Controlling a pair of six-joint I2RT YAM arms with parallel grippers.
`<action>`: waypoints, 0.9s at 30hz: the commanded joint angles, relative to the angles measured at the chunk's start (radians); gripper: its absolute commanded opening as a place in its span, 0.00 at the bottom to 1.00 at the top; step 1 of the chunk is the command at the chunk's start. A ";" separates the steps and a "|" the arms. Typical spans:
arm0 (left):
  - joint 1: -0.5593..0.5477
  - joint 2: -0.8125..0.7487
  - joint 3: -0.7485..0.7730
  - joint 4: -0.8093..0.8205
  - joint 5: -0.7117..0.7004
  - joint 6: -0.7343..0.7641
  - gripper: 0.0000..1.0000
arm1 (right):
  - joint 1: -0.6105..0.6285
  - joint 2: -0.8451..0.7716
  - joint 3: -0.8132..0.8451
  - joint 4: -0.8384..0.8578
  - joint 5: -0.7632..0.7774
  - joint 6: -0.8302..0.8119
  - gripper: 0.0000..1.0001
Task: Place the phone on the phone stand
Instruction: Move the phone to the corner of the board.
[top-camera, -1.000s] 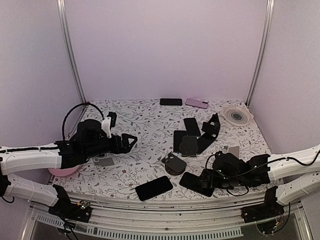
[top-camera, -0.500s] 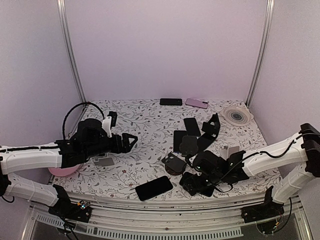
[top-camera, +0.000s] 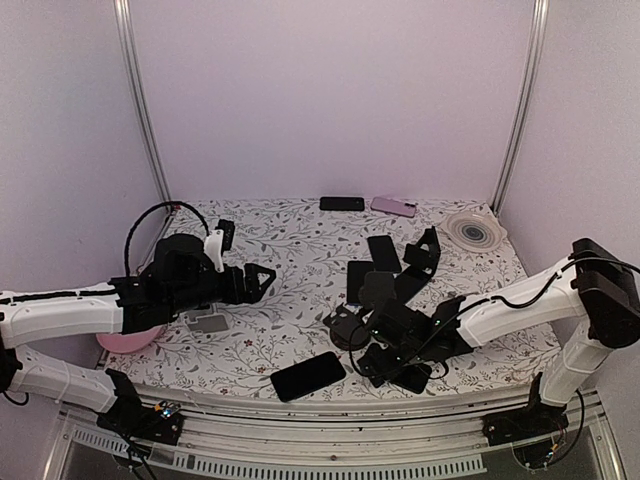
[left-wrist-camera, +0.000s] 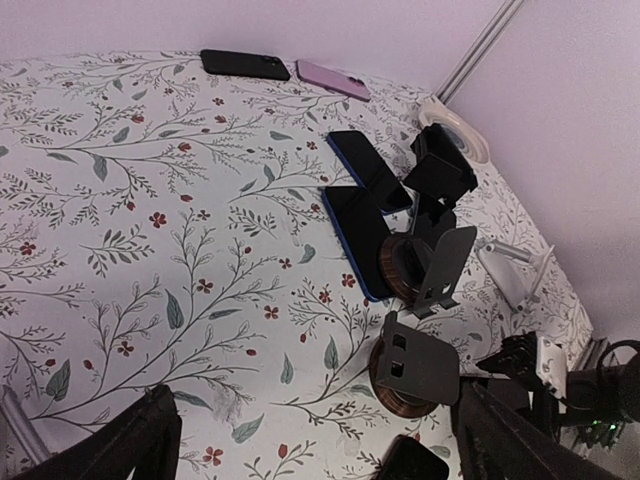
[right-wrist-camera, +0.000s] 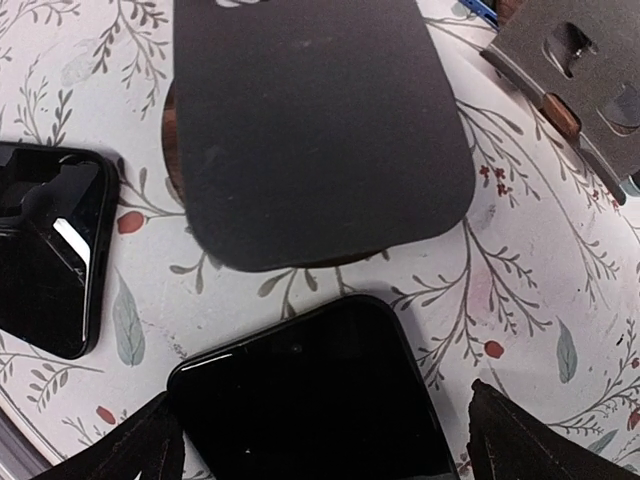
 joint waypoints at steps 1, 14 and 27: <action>-0.015 0.007 0.027 -0.002 0.004 0.016 0.97 | -0.080 0.042 -0.003 -0.075 0.014 0.022 0.99; -0.014 0.004 0.021 -0.002 0.001 0.015 0.97 | -0.228 -0.002 -0.045 -0.053 -0.081 0.089 0.96; -0.014 -0.025 0.003 -0.010 -0.004 0.006 0.97 | -0.153 0.011 -0.037 -0.126 -0.033 0.159 0.93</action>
